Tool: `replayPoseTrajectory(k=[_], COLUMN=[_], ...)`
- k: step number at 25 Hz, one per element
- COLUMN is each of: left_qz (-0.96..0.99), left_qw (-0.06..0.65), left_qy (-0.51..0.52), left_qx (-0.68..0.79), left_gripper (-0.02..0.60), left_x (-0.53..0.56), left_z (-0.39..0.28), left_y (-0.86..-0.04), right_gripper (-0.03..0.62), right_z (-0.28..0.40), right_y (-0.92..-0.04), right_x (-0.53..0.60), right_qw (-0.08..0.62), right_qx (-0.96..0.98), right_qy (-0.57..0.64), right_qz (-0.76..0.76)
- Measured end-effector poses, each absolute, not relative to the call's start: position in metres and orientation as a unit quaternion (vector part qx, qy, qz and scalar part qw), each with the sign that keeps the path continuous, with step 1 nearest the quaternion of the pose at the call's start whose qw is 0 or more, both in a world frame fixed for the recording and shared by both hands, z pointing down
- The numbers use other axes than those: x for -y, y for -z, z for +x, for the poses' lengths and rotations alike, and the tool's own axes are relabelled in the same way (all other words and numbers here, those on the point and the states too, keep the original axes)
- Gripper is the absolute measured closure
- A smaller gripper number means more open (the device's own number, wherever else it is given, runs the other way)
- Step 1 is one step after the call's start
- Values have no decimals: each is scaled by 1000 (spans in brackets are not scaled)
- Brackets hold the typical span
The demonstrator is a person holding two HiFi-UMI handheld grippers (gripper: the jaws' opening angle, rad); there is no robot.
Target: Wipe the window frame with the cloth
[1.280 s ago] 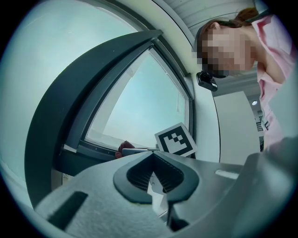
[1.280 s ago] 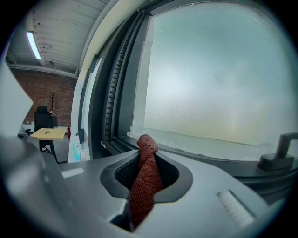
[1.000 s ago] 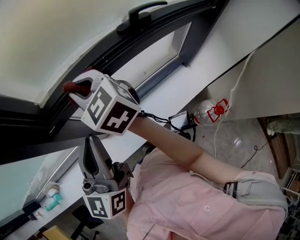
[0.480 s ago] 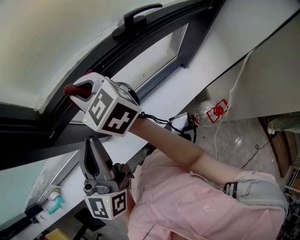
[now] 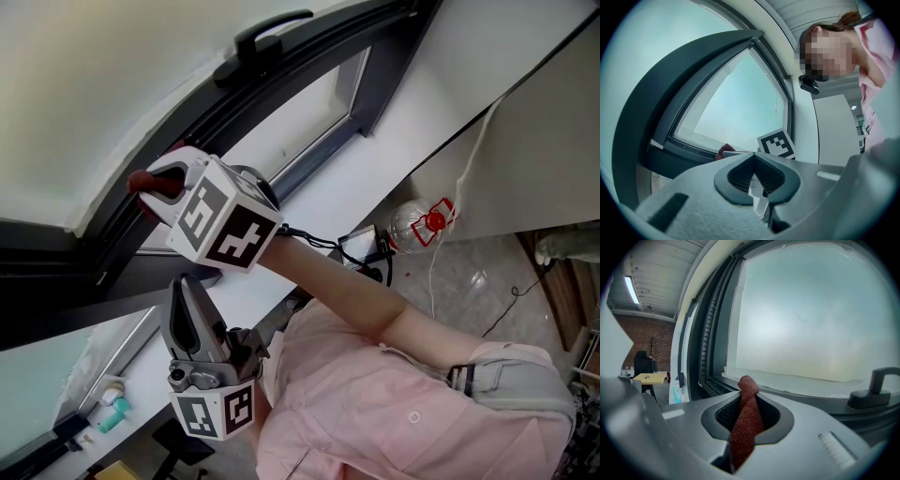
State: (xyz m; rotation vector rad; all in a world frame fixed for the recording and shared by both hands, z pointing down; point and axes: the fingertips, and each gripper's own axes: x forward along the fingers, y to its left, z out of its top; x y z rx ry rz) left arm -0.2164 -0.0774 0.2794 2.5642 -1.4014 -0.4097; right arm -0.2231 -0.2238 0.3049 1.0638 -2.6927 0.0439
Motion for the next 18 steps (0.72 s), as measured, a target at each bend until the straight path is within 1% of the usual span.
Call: replayPoseTrajectory(k=[9, 15, 18], left_qz=[868, 876, 883], left_qw=[95, 105, 96], left_qy=[139, 103, 88], left_qx=[468, 460, 450], left_gripper=[581, 581, 581], left_x=[79, 71, 69], left_z=[-208, -188, -182], left_y=[-281, -296, -299], right_gripper=[533, 533, 533], right_z=[-216, -196, -192], right_y=[-306, -307, -306], right_x=[227, 221, 221], right_qw=[120, 111, 107], right_qx=[924, 926, 928], right_qy=[-17, -31, -33], right_qz=[363, 359, 356])
